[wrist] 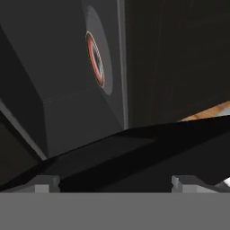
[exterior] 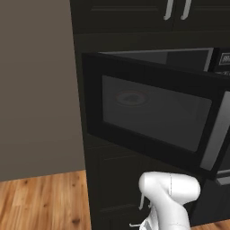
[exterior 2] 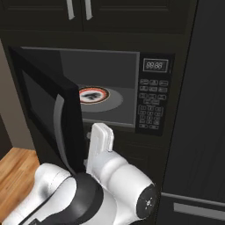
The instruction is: Pick the corn from the counter and place it in the microwave. Then turn on the microwave.
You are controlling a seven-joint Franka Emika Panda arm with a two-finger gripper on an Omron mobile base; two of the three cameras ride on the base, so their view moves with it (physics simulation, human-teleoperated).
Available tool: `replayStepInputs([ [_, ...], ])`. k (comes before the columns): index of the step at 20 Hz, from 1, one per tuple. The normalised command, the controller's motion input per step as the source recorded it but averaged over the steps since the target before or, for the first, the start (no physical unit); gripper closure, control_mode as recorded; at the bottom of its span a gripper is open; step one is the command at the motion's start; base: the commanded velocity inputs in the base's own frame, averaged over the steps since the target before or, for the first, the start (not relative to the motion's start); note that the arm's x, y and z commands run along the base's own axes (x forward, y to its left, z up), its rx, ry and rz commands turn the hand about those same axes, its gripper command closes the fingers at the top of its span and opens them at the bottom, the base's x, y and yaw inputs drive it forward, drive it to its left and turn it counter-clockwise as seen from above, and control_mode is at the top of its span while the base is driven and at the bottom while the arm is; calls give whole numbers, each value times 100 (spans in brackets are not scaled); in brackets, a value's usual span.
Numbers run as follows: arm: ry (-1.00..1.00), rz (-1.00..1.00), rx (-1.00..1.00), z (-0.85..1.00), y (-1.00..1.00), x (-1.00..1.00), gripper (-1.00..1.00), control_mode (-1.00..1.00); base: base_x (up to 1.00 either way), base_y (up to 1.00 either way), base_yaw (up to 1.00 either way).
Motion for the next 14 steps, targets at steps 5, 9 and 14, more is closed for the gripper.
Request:
replayStepInputs([
  [5,0,16,12,-5,0,19,-100,-100,0,0,0],
  [9,0,15,12,-4,0,15,-100,-100,0,0,0],
  [14,-2,15,9,-4,2,4,-100,-100,0,0,0],
])
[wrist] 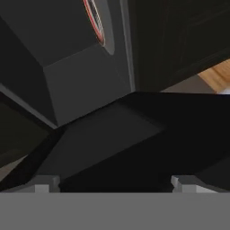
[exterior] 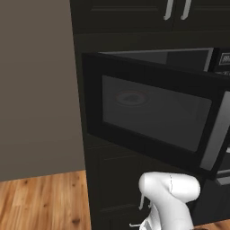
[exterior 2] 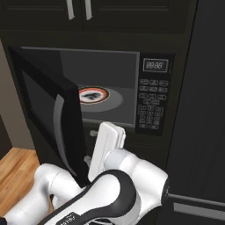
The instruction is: Pick the corn from the counter and place it in the microwave. Then turn on the microwave.
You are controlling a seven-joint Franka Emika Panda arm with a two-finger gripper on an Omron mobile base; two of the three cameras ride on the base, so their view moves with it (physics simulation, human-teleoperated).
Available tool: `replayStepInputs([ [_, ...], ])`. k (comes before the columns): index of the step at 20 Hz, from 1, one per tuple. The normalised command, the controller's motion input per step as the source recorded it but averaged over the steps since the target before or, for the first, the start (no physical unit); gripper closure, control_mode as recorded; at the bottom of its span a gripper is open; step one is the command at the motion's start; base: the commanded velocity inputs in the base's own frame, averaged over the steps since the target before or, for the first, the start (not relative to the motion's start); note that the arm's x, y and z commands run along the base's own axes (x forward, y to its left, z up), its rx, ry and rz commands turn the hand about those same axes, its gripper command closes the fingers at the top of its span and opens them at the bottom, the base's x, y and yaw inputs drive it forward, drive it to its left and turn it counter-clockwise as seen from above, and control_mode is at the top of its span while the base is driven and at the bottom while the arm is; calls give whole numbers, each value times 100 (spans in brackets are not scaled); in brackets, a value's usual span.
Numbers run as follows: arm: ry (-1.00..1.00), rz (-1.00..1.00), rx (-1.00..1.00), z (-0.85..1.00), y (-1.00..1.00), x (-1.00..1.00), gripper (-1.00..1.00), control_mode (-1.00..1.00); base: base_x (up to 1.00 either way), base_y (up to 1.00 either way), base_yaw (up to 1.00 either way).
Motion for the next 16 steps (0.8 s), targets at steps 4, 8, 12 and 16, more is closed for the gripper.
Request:
replayStepInputs([
  [4,-6,15,8,-2,4,-5,-100,-100,0,0,0],
  [8,-13,13,4,-1,5,-17,-100,-100,0,0,0],
  [12,-10,9,1,0,7,-2,-100,-100,0,0,0],
  [16,-11,7,1,0,10,0,-100,-100,0,0,0],
])
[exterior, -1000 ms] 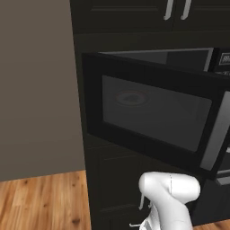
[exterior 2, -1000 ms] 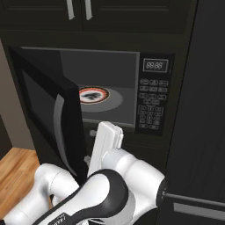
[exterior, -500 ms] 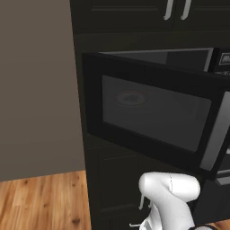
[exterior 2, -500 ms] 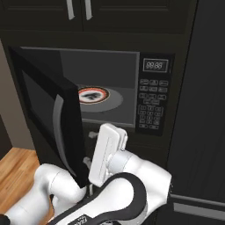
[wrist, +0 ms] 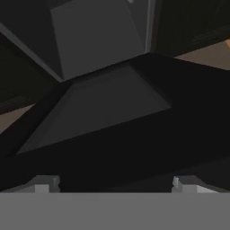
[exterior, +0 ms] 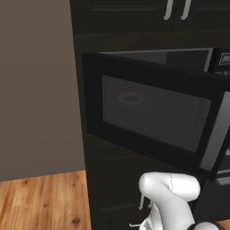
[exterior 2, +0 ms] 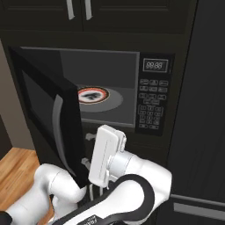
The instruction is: Pick the corn from the counter and place it in the microwave. Then turn on the microwave.
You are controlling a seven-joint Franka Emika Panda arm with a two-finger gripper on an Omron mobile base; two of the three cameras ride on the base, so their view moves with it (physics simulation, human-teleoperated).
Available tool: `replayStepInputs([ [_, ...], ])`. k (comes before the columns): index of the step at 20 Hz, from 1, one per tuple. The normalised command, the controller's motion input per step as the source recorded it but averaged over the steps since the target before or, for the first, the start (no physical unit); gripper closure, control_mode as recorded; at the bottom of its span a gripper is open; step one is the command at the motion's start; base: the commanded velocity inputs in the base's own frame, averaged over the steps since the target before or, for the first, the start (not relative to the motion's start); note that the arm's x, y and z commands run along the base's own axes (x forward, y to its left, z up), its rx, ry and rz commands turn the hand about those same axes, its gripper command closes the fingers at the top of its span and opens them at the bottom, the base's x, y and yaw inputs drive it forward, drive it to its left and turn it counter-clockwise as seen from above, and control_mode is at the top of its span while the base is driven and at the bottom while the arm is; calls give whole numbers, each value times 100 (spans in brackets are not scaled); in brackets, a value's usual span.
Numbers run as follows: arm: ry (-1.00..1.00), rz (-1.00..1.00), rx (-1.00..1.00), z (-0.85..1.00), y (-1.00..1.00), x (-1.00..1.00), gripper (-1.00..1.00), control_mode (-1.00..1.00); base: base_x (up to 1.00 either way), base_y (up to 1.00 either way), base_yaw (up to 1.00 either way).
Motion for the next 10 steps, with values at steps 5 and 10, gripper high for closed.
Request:
replayStepInputs([
  [5,-3,1,0,0,1,16,-100,-100,0,0,0],
  [10,-2,0,0,0,-2,6,-100,-100,0,0,0],
])
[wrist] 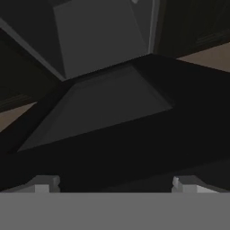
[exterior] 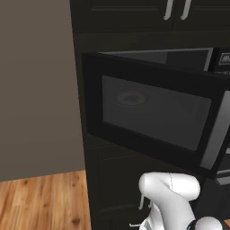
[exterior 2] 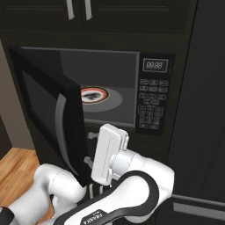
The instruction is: Pick the corn from the counter and place it in the microwave. Then turn on the microwave.
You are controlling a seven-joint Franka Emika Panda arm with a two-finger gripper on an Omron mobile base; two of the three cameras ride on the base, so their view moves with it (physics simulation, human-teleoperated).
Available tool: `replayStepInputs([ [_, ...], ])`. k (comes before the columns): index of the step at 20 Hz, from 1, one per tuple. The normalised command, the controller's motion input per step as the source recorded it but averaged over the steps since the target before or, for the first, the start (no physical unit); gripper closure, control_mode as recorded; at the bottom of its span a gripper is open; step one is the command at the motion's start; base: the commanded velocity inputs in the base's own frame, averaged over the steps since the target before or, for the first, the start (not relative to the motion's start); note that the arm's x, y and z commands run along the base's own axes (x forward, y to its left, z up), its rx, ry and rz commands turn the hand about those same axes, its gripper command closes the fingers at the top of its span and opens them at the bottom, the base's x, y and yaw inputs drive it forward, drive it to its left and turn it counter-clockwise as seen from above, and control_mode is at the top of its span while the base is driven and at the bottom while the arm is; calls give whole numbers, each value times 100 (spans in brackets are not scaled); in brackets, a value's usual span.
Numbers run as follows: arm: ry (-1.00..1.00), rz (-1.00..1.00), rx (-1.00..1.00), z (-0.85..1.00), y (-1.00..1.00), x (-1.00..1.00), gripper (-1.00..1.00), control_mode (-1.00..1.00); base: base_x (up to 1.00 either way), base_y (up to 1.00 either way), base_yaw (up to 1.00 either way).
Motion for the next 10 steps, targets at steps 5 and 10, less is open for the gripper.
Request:
replayStepInputs([
  [5,-3,0,0,0,12,-5,-100,-100,0,0,0],
  [10,-2,0,0,-4,23,-12,-100,-100,0,0,0],
])
